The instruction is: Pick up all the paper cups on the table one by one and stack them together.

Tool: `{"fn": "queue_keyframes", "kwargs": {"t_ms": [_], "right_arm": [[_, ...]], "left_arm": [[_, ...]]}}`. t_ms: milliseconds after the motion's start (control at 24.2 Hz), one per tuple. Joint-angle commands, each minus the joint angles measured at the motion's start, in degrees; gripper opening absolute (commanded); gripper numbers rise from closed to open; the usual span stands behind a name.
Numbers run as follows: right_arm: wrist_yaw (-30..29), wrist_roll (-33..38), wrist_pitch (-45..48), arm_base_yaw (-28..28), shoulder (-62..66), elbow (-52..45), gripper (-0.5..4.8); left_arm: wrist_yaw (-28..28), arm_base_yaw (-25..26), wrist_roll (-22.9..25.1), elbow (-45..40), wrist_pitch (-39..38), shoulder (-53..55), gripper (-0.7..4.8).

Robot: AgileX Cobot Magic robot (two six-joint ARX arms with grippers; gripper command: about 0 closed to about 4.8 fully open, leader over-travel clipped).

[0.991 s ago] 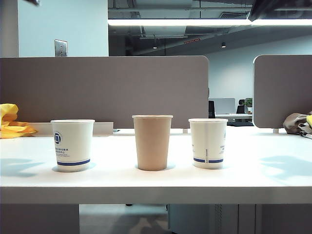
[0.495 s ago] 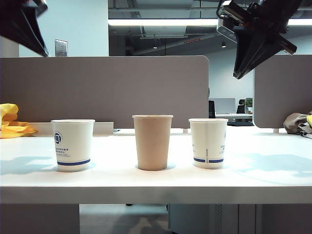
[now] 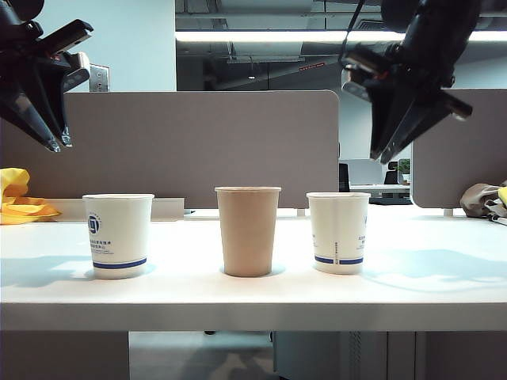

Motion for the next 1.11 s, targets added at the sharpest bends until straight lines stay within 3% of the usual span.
{"fn": "queue_keyframes", "kwargs": {"t_ms": [41, 330, 619, 784, 1115], "right_arm": [[-0.04, 0.46, 0.22, 0.52, 2.12, 0.20, 1.18], [-0.07, 0.87, 1.97, 0.55, 5.62, 0.20, 1.17], [-0.48, 1.36, 4.72, 0.55, 6.54, 0.22, 1.16], [-0.50, 1.73, 5.46, 0.57, 7.26, 0.22, 0.18], [-0.50, 1.70, 5.16, 0.57, 7.48, 1.33, -0.01]], "left_arm": [[0.04, -0.11, 1.14, 0.26, 0.33, -0.15, 0.63], [0.07, -0.11, 1.44, 0.26, 0.33, -0.15, 0.85], [6.84, -0.11, 1.44, 0.28, 0.96, -0.15, 0.85], [7.08, -0.11, 1.46, 0.28, 1.68, -0.15, 0.85], [6.03, -0.07, 1.49, 0.28, 1.75, -0.15, 0.85]]}}
